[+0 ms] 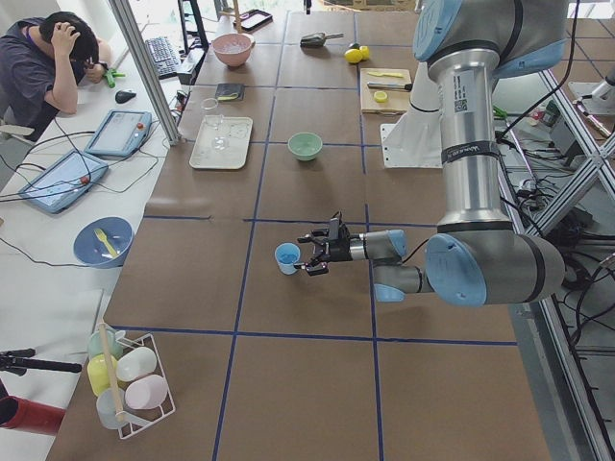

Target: Pour ice into bowl

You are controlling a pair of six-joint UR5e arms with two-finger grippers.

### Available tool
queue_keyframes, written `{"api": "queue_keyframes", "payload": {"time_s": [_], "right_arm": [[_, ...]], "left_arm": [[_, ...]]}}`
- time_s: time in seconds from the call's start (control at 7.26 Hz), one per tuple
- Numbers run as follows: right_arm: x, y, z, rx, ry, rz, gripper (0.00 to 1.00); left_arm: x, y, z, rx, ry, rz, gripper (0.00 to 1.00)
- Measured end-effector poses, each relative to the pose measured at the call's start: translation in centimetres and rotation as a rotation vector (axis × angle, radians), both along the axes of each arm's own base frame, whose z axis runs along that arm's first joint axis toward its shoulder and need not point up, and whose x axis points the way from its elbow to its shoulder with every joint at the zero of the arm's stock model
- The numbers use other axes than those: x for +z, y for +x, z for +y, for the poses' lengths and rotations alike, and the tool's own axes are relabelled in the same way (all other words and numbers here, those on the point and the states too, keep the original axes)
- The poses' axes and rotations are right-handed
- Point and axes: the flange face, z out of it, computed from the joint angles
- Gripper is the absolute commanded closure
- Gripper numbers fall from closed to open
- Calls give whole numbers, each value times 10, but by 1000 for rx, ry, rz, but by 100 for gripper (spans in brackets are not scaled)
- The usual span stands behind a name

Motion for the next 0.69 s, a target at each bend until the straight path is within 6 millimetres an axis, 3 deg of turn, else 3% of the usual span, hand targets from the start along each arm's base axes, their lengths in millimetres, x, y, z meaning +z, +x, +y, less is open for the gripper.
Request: {"api": "queue_keyframes", "payload": {"time_s": [0.69], "right_arm": [[0, 0, 0, 1, -2, 0, 0]], "left_arm": [[20, 22, -4, 12, -11, -34, 0]]}}
